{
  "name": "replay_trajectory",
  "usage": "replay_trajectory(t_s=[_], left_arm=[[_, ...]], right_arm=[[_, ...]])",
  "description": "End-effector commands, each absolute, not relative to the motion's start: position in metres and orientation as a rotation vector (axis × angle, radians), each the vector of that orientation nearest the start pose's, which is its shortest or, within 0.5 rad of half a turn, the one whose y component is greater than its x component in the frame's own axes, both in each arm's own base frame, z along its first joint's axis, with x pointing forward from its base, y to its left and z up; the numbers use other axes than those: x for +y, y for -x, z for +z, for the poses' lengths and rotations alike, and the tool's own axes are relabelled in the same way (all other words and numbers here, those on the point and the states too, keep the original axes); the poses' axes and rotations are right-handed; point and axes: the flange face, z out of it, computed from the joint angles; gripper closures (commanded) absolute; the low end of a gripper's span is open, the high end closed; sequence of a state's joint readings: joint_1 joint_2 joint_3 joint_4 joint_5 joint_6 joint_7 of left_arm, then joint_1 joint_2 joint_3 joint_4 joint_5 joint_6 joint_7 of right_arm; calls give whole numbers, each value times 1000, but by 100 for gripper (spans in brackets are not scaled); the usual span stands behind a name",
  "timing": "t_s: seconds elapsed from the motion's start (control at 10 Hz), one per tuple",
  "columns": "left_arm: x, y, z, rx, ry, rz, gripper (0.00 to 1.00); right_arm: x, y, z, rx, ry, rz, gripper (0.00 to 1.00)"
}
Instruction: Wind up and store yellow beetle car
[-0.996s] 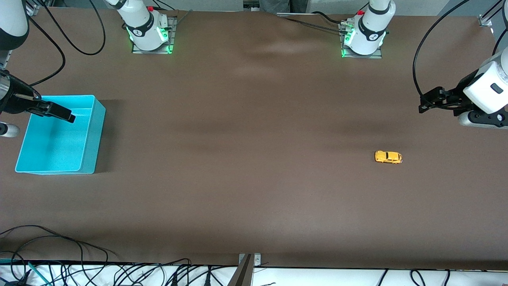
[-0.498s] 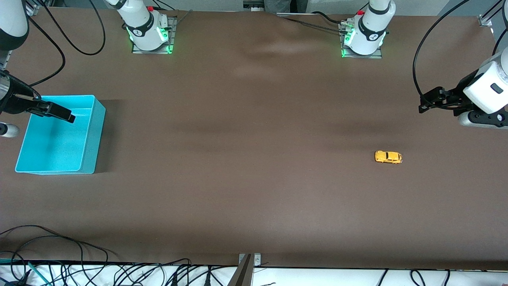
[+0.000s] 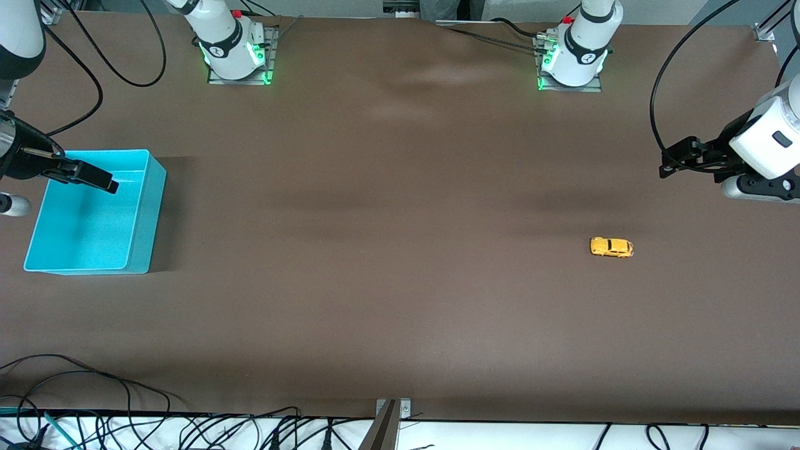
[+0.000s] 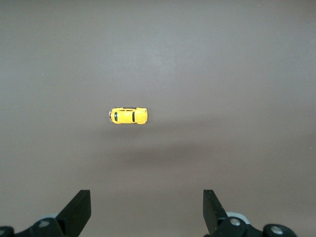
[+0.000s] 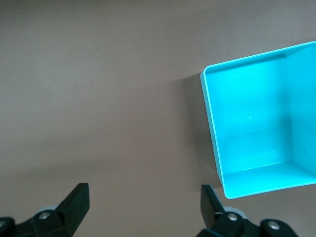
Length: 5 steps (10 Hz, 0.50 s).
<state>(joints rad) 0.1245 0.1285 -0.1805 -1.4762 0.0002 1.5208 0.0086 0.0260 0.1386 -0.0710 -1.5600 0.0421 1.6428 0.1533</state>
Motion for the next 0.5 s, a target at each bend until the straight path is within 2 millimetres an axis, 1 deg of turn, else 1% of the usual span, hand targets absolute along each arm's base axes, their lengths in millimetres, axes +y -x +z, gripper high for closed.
replay_trajectory(t_s=[0.0, 0.2, 0.3, 0.4], left_arm=[[-25, -593, 590, 137, 3163, 142, 0], [-21, -596, 584, 130, 3159, 161, 0], [-20, -600, 571, 151, 3161, 192, 0], [-17, -606, 562, 221, 3162, 208, 0]], right_arm=[[-20, -599, 558, 314, 3076, 77, 0], [-21, -598, 558, 317, 3075, 82, 0], [-20, -598, 558, 314, 3077, 79, 0], [-22, -598, 558, 319, 3077, 81, 0]])
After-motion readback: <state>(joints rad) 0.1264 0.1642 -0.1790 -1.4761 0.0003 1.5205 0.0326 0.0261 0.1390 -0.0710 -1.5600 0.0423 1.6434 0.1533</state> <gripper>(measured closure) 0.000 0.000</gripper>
